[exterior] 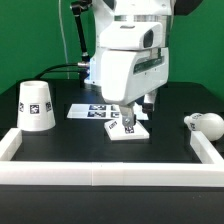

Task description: Assemble lamp

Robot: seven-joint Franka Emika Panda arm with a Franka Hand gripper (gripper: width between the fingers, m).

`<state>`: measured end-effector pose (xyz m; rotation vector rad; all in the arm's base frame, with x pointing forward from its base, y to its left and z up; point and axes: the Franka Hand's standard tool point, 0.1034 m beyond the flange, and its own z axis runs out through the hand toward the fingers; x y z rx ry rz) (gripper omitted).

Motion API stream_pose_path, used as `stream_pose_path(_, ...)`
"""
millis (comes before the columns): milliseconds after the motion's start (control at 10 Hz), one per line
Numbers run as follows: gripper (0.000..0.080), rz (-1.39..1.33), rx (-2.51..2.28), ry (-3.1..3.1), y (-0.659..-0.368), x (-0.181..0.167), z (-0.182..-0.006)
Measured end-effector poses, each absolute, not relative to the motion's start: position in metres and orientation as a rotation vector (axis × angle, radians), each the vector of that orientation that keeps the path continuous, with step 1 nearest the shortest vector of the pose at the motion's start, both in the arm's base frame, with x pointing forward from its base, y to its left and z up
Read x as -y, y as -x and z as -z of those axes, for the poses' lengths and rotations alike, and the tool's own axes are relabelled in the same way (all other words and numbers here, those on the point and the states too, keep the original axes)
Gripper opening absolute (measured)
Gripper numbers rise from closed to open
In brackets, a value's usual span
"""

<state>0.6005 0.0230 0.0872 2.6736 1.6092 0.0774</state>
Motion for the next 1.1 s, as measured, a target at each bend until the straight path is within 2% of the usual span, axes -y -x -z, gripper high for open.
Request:
stream_pose_path(500,0.0699,-0.078,-1.614,-2.669,-0.599,-0.021,-0.088)
stream_pose_path(600,0.0699,-0.101,-1.594,-2.668,-0.590,-0.017,-0.092)
stream_pose_path(900,0.0699,-0.136,-1.495,-2.710,-0.539,-0.015,-0.099)
stream_pose_path(1100,0.0699,-0.129,-1.334,-2.803,-0.533,-0.014,-0.098)
